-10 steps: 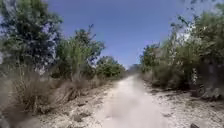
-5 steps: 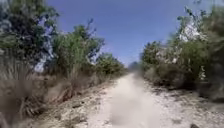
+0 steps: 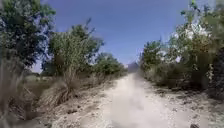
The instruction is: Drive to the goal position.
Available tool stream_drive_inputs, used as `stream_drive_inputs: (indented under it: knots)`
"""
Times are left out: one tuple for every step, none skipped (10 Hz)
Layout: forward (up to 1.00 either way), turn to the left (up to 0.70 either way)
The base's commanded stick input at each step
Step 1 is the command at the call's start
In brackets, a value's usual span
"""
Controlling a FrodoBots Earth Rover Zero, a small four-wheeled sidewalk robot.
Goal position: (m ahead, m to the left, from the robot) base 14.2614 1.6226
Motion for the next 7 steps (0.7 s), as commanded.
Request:
stream_drive_inputs:
  knots:
    - [0.45, 0.02]
    - [0.45, 0.02]
    - [0.45, 0.02]
    - [0.45, 0.02]
    - [0.45, 0.02]
    - [0.45, 0.02]
    - [0.45, 0.02]
